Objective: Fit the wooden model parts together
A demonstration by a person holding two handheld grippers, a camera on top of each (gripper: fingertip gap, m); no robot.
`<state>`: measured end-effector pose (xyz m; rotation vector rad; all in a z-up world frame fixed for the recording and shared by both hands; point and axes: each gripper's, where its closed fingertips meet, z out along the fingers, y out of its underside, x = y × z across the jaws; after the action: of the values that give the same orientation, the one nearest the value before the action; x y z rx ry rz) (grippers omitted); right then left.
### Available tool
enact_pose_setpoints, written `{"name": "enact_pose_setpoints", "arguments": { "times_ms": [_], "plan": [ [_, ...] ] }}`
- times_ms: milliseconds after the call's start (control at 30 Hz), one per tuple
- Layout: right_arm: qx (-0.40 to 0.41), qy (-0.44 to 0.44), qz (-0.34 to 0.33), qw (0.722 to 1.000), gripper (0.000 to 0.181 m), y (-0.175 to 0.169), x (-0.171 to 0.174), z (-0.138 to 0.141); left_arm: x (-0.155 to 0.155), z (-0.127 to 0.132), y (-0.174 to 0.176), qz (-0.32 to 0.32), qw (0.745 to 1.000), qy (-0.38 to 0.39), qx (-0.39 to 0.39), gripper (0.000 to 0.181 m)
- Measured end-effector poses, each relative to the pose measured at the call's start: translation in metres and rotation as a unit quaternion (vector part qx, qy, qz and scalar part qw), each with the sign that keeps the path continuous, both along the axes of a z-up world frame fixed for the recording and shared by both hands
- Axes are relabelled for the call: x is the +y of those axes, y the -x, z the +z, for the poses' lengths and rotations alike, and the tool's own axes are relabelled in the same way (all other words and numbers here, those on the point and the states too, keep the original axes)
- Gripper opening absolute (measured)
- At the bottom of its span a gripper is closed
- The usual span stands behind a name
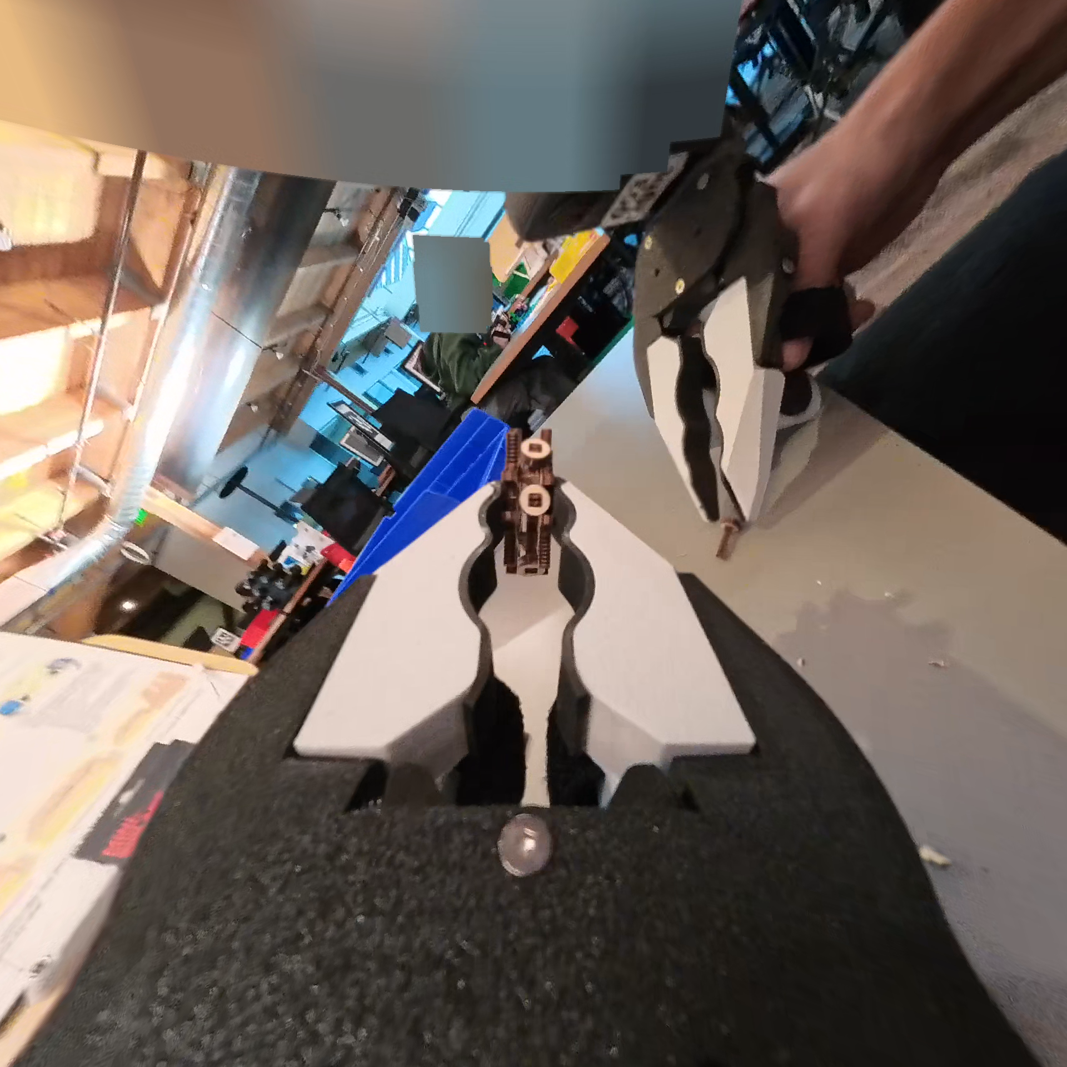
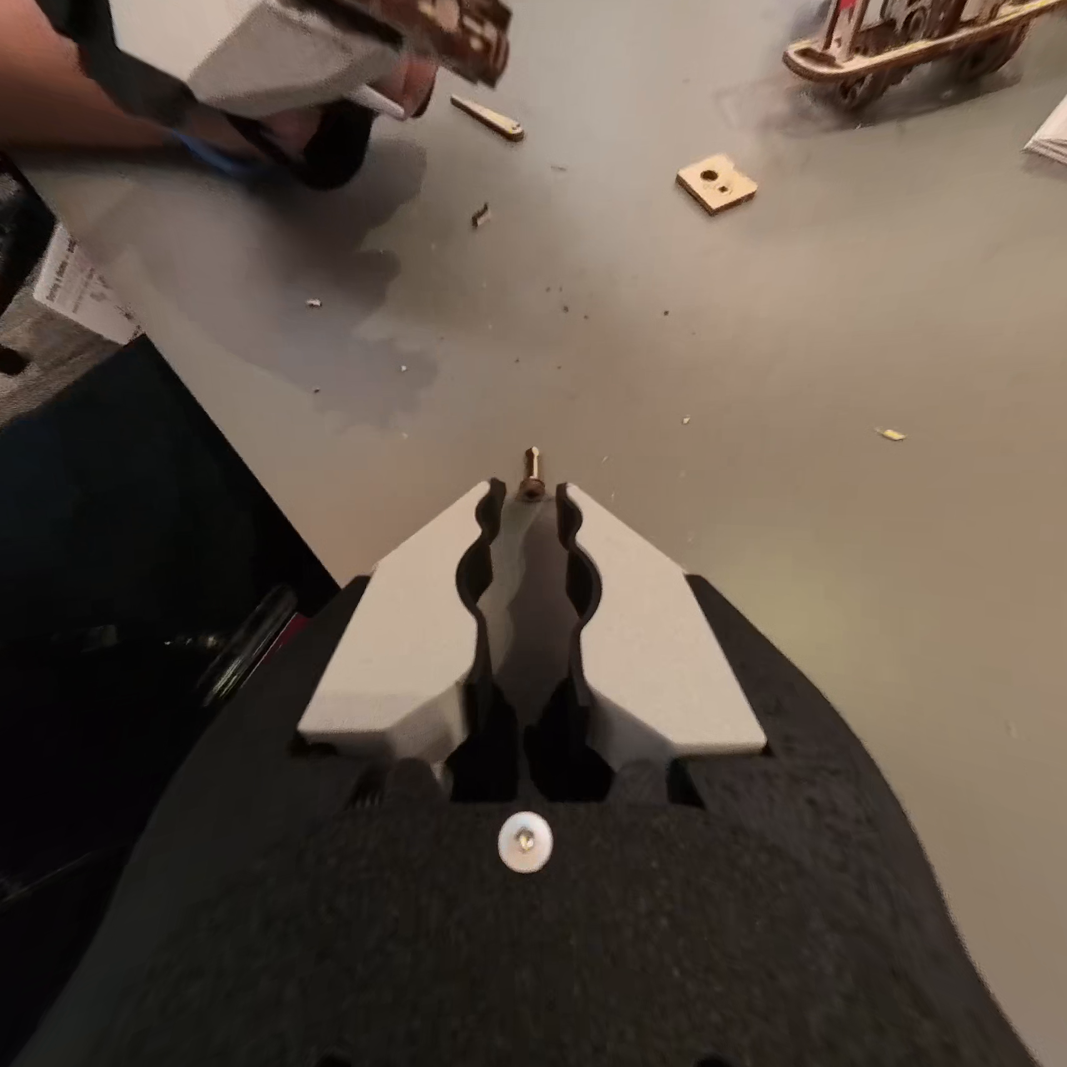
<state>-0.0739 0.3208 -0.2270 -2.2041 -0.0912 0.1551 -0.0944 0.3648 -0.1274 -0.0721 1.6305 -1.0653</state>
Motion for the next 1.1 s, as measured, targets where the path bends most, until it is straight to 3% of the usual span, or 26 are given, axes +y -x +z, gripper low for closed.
{"name": "enact_pose_setpoints", "arguments": {
  "times_ms": [167,367,467,600,700,767,867,1000,1100],
  "plan": [
    [-0.001,0.001,-0.015,1.000,0.014,-0.003,0.002,0.000,-0.009,-0.010,0.005,0.001,0.995,-0.088,-0.052,0.013],
    [-0.005,-0.018,-0.027,0.999,0.006,-0.007,0.002,0.006,-0.011,-0.011,0.008,-0.008,0.995,-0.090,-0.050,0.012],
    [0.020,-0.093,0.003,0.995,0.003,0.001,0.005,0.036,-0.009,-0.010,0.007,-0.007,0.996,-0.081,-0.047,0.012],
    [-0.008,-0.204,0.035,0.978,0.000,0.011,0.004,0.083,-0.010,-0.008,0.008,-0.005,0.994,-0.089,-0.059,0.012],
    [-0.025,-0.155,0.017,0.987,0.000,0.003,0.006,0.069,-0.011,-0.012,0.008,-0.002,0.992,-0.108,-0.065,0.013],
    [0.010,-0.146,0.021,0.989,0.000,0.002,0.007,0.061,-0.006,-0.014,0.007,0.007,0.989,-0.131,-0.074,0.012],
    [0.082,-0.087,0.042,0.992,0.007,0.010,0.011,0.041,0.029,-0.005,-0.006,0.064,0.984,-0.139,-0.088,0.012],
    [0.027,-0.049,0.090,0.994,0.018,0.028,0.038,0.027,0.098,0.014,-0.020,0.161,0.980,-0.090,-0.071,0.012],
    [-0.008,-0.044,0.100,0.994,0.023,0.031,0.074,0.026,0.132,0.017,-0.026,0.209,0.973,-0.079,-0.064,0.012]
  ]
}}
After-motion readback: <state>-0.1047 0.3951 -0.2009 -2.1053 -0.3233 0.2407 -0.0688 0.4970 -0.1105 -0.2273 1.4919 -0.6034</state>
